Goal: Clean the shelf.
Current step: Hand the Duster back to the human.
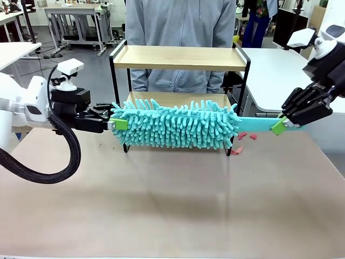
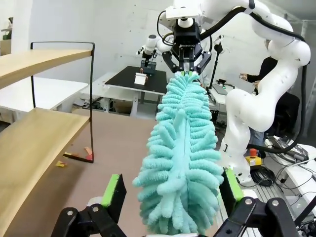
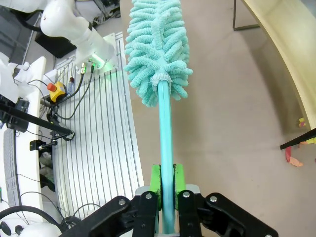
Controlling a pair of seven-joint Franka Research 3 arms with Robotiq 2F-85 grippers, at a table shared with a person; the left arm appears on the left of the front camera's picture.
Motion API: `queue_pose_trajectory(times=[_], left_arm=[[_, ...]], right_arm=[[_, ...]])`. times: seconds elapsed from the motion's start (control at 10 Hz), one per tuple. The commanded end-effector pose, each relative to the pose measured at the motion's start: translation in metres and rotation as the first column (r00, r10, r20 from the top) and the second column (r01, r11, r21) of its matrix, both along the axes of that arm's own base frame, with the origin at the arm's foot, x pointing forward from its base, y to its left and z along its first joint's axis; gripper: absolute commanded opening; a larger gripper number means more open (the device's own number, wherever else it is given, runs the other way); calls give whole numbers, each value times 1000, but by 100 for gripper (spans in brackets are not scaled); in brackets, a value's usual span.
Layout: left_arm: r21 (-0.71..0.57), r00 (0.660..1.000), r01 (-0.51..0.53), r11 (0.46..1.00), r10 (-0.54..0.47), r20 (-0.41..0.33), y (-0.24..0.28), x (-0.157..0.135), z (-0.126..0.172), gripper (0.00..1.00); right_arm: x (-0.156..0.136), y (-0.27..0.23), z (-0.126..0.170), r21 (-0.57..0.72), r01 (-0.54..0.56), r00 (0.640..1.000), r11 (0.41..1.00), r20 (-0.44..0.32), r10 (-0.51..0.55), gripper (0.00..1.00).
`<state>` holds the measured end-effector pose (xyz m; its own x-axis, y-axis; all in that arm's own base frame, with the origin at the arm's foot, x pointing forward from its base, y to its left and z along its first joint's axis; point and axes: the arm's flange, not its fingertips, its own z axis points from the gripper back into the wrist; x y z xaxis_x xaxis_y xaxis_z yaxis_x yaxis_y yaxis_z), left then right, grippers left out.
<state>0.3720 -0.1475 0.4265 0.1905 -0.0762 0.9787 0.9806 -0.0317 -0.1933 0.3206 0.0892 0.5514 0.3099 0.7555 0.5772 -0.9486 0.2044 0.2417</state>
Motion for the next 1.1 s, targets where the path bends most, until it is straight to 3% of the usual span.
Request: queue_pose_trajectory(times=[0.0,0.5,0.6,0.7,0.8,0.9,1.0], left_arm=[[-61,1000,25,998,-24,8,-14,6,-3,100],[-75,996,87,993,-86,10,-32,5,-7,100],[-70,997,80,994,-79,12,-30,6,-8,64],[-61,997,82,995,-81,20,-30,5,-9,44],[-54,997,81,995,-80,20,-30,6,-10,8],[-48,997,80,996,-79,23,-30,6,-10,0],[-43,996,81,996,-80,27,-30,7,-10,0]], right_arm=[[0,-1,3,24,-5,1000,1000,4,5,13],[0,-1,3,24,-5,1000,1000,4,5,13],[0,-1,3,24,-5,1000,1000,4,5,13],[0,-1,3,24,-5,1000,1000,4,5,13],[0,-1,3,24,-5,1000,1000,4,5,13],[0,-1,3,24,-5,1000,1000,4,5,13],[0,-1,3,24,-5,1000,1000,4,5,13]])
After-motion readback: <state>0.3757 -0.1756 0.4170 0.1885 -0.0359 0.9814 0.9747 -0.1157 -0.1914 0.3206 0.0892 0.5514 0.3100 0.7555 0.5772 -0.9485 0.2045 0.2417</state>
